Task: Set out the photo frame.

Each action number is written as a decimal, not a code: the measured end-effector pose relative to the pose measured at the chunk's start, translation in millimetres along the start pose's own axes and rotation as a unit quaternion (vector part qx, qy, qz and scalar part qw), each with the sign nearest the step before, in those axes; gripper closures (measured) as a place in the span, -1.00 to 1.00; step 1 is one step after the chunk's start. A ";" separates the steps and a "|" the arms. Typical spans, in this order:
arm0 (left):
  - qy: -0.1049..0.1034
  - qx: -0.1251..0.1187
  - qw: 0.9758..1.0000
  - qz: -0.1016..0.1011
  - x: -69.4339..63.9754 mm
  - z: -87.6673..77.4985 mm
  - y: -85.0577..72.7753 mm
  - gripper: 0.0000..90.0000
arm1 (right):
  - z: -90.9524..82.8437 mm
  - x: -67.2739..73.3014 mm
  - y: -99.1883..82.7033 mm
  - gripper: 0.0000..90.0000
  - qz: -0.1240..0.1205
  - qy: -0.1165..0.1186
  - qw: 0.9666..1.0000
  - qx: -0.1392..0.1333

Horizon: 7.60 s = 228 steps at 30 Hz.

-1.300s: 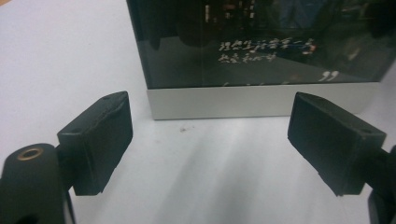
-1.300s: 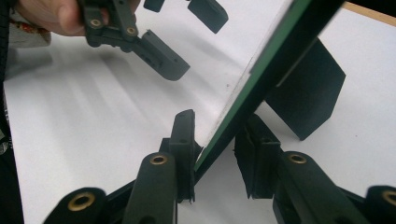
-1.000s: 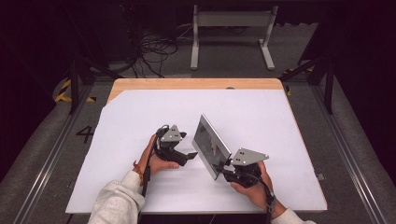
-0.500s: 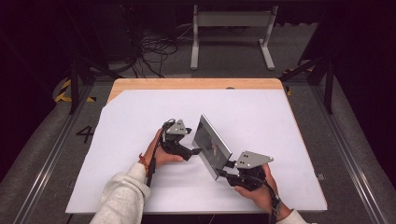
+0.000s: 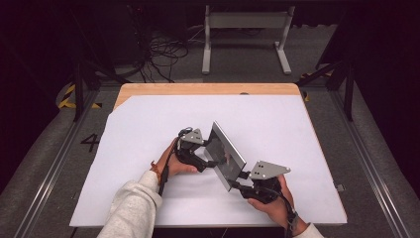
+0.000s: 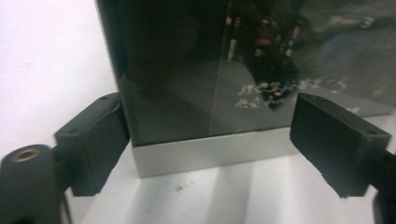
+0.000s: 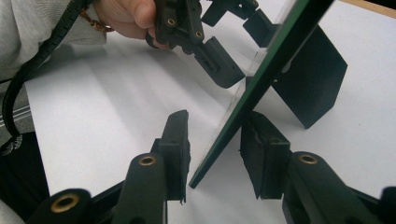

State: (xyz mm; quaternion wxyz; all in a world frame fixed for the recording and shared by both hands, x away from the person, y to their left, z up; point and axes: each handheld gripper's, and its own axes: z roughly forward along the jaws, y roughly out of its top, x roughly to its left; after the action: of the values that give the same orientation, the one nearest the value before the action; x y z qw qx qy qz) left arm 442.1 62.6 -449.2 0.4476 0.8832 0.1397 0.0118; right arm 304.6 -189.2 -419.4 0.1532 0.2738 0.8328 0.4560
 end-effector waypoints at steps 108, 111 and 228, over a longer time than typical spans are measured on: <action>0.099 -0.001 0.995 -0.002 -77.3 -31.6 -38.9 0.40 | -11.9 -29.6 -20.5 0.74 0.020 -0.050 0.998 0.029; 0.096 -0.002 0.995 -0.003 -77.0 -30.4 -40.7 0.40 | -12.9 -28.2 -22.3 0.80 0.012 -0.055 0.998 0.040; 0.157 0.016 0.987 0.024 -88.6 -85.5 -68.3 -0.33 | -22.3 -27.2 -23.8 0.25 -0.040 -0.067 0.996 0.043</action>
State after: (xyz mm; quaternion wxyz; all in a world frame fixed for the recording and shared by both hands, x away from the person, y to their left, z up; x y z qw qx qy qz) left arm 328.4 145.5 -442.9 0.4057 0.8805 0.1870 0.1587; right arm 307.6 -230.8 -427.4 0.2147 0.2770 0.8498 0.3937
